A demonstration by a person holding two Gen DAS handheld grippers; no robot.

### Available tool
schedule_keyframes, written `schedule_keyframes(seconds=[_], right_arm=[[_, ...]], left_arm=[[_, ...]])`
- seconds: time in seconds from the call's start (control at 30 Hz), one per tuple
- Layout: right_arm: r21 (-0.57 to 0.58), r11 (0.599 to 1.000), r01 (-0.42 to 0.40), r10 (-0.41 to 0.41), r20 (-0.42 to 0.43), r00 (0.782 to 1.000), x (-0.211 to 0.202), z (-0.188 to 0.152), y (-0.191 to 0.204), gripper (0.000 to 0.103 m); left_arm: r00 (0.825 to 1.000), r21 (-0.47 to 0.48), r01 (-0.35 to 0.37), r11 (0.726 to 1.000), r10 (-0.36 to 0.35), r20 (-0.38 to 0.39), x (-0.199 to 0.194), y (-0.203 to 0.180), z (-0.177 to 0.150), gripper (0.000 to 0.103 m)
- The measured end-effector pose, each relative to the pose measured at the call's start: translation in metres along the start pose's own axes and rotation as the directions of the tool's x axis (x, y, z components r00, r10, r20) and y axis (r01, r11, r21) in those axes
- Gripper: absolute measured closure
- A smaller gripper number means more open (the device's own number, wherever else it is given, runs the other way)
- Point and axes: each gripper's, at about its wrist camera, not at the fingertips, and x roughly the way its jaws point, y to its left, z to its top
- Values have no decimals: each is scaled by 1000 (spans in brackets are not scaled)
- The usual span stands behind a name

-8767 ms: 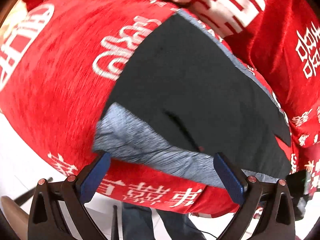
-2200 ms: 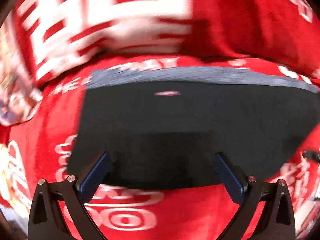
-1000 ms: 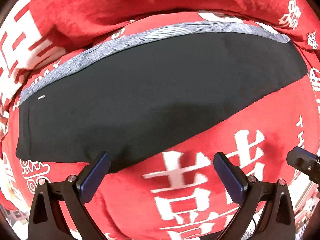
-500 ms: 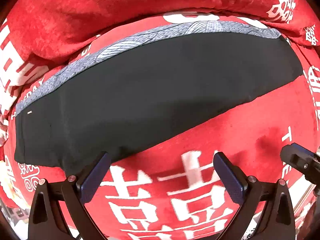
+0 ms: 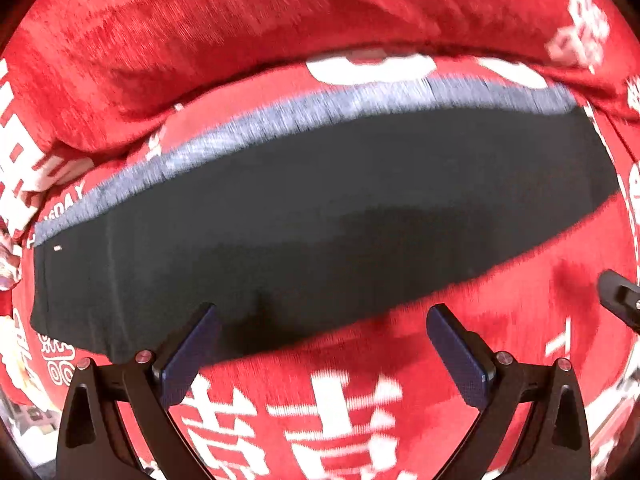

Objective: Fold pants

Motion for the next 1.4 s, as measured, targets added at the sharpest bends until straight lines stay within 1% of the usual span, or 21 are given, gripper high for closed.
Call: schedule_keyframes(seconds=[0.1, 0.17, 0.23, 0.3, 0.37, 0.4, 0.47, 0.53, 0.6, 0.7, 0.77, 0.8, 0.87, 0.97, 1.0, 1.03, 1.07, 1.17, 1.2, 1.3, 1.4], right_arm=[[13, 999, 31, -32, 56, 998, -9, 25, -8, 17], [30, 997, 76, -79, 102, 992, -14, 41, -14, 21], [58, 994, 88, -93, 111, 989, -13, 54, -21, 38], [123, 990, 61, -73, 92, 993, -6, 67, -37, 42], [179, 984, 17, -32, 81, 996, 2, 74, -50, 42], [192, 981, -11, -3, 75, 997, 7, 78, -55, 42], [191, 981, -32, 16, 81, 997, 10, 82, -57, 44], [162, 987, -15, -3, 113, 994, 5, 86, -51, 75], [133, 991, -11, -9, 147, 989, -1, 90, -44, 86], [135, 991, -4, -15, 142, 990, 2, 95, -46, 87], [155, 988, 14, -32, 113, 993, 13, 96, -52, 87], [160, 987, 19, -35, 102, 994, 18, 95, -56, 87], [157, 987, 16, -34, 110, 993, 18, 91, -57, 88], [122, 991, 51, -63, 99, 993, 14, 88, -54, 88], [117, 991, 57, -68, 92, 993, 13, 88, -53, 84], [121, 990, 65, -76, 87, 993, 11, 88, -54, 77], [133, 988, 76, -88, 86, 992, 8, 86, -54, 74], [149, 982, 114, -133, 129, 983, -9, 79, -54, 72], [137, 982, 127, -149, 165, 975, -18, 75, -48, 72], [75, 990, 122, -136, 222, 965, -31, 75, -31, 72], [-13, 993, 118, -112, 214, 970, -21, 86, -9, 73]], left_arm=[[1000, -48, -10, 999, 11, 20, 4, 9, 26, 0], [999, -77, -13, 997, 16, 45, 5, 13, 45, 0], [997, -97, -19, 995, 26, 74, 10, 17, 62, 0], [996, -110, -30, 993, 40, 83, 18, 19, 78, 0], [995, -120, -36, 992, 47, 85, 26, 19, 87, 0], [995, -129, -50, 990, 61, 78, 32, 20, 91, 0], [997, -163, -67, 984, 74, 36, 45, 24, 93, 0], [998, -208, -41, 977, 48, 28, 48, 30, 91, 0], [998, -213, -36, 976, 47, 49, 46, 31, 92, 0], [996, -165, -74, 983, 82, 42, 54, 23, 96, 0], [997, -155, -61, 986, 66, 26, 64, 22, 97, 0], [998, -170, -46, 984, 51, 24, 65, 24, 96, 0], [999, -182, -26, 983, 30, 18, 63, 27, 94, 0], [999, -128, -29, 991, 33, 30, 59, 23, 87, 0], [999, -114, -31, 993, 35, 33, 58, 22, 84, 0], [999, -100, -35, 994, 38, 35, 56, 18, 81, 0], [999, -93, -37, 995, 41, 36, 55, 19, 80, 0], [996, -79, -50, 996, 56, 66, 44, 17, 80, 0], [994, -75, -52, 996, 58, 91, 38, 15, 82, 0], [991, -86, -52, 995, 62, 118, 31, 14, 92, 0], [992, -133, -50, 990, 64, 106, 32, 19, 104, 0]])
